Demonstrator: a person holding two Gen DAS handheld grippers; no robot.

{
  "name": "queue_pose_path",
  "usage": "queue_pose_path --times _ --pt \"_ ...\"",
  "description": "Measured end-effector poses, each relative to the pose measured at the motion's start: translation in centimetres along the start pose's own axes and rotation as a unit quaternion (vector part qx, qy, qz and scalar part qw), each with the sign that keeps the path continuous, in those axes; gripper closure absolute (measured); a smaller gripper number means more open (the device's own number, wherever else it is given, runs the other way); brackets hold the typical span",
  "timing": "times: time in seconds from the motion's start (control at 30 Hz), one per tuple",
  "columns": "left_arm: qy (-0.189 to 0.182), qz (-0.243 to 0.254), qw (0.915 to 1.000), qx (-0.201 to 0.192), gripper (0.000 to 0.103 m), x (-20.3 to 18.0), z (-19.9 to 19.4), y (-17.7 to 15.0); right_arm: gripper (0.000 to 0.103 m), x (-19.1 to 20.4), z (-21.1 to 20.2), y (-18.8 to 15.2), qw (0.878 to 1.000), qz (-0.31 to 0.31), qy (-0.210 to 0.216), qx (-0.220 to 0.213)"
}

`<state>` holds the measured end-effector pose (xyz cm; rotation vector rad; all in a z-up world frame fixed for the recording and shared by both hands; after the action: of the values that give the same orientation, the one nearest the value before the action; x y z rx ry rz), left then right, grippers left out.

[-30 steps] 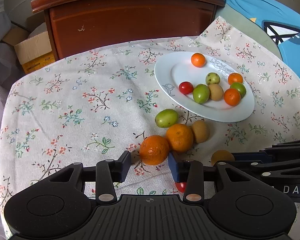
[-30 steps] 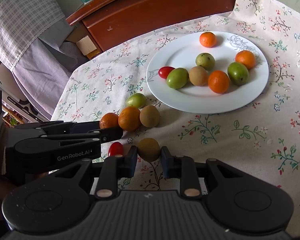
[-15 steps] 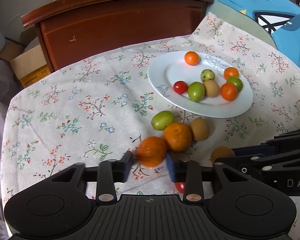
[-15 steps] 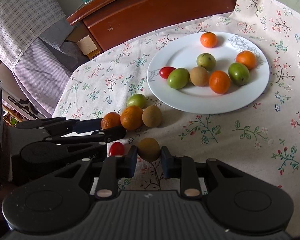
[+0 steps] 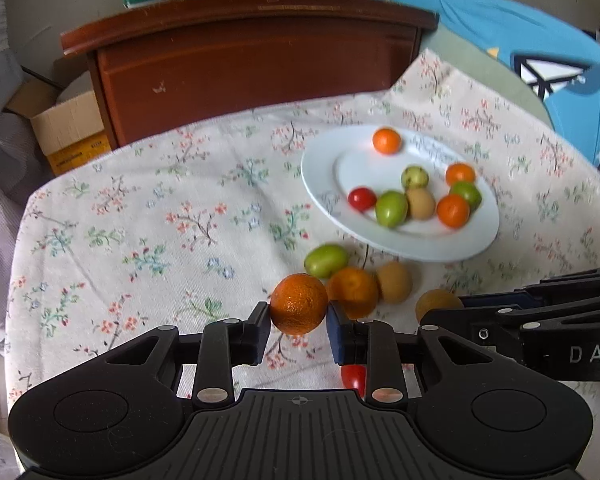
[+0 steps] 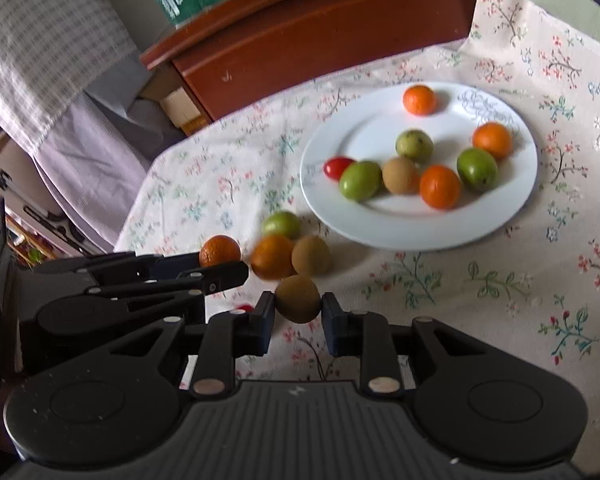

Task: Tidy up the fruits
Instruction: 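Lift the orange and kiwi and carry both over the white plate, then open the left gripper to drop the orange while the right drops the kiwi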

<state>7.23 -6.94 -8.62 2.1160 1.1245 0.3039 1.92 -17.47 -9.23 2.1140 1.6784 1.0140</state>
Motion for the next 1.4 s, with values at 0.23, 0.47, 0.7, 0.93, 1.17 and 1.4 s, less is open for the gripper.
queue_pose_path --times 0.23,0.47,0.7,0.93,1.17,1.4 --pt "-0.023 -0.026 0.9988 -0.036 0.075 -0.8 -1.2 2.3 0.078 -0.5 -1.7 2.5 0.999 0.017 0.011 -0.032" --pt "-0.04 -0.025 0.997 -0.06 0.075 -1.7 -1.6 5.0 0.078 -2.0 -3.4 6.1 0.997 0.032 0.003 -0.075" --pt "-0.049 -0.027 0.996 -0.069 0.075 -2.3 -0.3 7.1 0.078 -4.0 -3.7 8.0 0.994 0.055 -0.013 -0.092" --pt "-0.058 -0.033 0.9955 -0.067 0.075 -2.7 1.8 8.4 0.078 -5.5 -2.9 9.1 0.993 0.06 -0.039 -0.097" --pt "-0.065 -0.038 0.9955 -0.058 0.075 -3.0 4.0 9.2 0.078 -7.4 -1.2 9.2 0.991 0.085 -0.06 -0.079" --pt "-0.075 -0.039 0.9954 -0.046 0.075 -3.5 5.6 9.1 0.077 -8.3 0.0 8.9 0.99 0.103 -0.066 -0.063"
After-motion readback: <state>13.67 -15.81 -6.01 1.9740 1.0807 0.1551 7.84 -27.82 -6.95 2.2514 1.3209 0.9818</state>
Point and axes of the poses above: each gripper's, at about its wrist camera, not at the fingertips, and z roughly the way its jaws point, x to its left, y to its top, the point moved 9 cm from there along z, roughly the way its jaws point, and after that the axes turned 6 degrees about -y, right-handed, at the moved point
